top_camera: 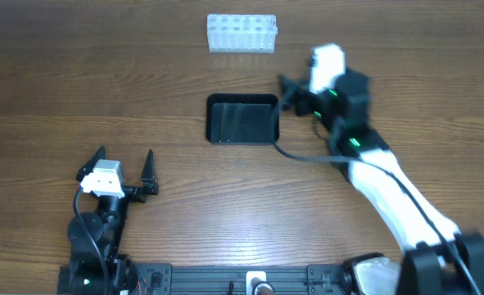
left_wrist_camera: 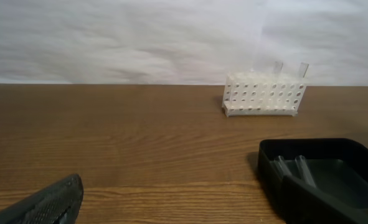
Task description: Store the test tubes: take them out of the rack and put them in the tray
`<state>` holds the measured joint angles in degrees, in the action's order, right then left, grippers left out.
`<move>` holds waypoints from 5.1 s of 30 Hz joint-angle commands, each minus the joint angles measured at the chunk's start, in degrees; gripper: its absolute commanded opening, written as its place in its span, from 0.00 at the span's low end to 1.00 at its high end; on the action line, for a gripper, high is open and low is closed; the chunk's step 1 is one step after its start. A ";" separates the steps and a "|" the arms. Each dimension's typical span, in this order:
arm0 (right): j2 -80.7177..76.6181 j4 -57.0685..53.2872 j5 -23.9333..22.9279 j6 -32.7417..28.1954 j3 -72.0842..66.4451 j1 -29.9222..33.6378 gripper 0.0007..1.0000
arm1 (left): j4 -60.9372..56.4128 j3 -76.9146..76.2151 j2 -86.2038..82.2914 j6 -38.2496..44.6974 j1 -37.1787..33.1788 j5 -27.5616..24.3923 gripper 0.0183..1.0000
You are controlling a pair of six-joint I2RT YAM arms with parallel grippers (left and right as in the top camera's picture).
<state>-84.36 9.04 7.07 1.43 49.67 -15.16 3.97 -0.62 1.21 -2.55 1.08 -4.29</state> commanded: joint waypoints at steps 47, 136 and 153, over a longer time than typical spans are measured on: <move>-47.15 -17.66 -19.65 8.76 56.00 -9.81 0.49 | 0.17 0.28 -0.50 1.03 -0.35 -0.17 1.00; -19.89 -56.63 -9.22 16.37 54.95 -10.38 0.07 | 0.15 0.28 -0.50 1.05 -0.35 -0.17 1.00; -25.31 -42.10 5.16 19.52 36.24 -11.54 0.08 | 0.15 0.28 -0.50 1.05 -0.35 -0.20 1.00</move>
<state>-109.36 -35.40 10.09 18.90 88.51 -25.61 3.97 -0.62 1.21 -2.55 1.08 -4.32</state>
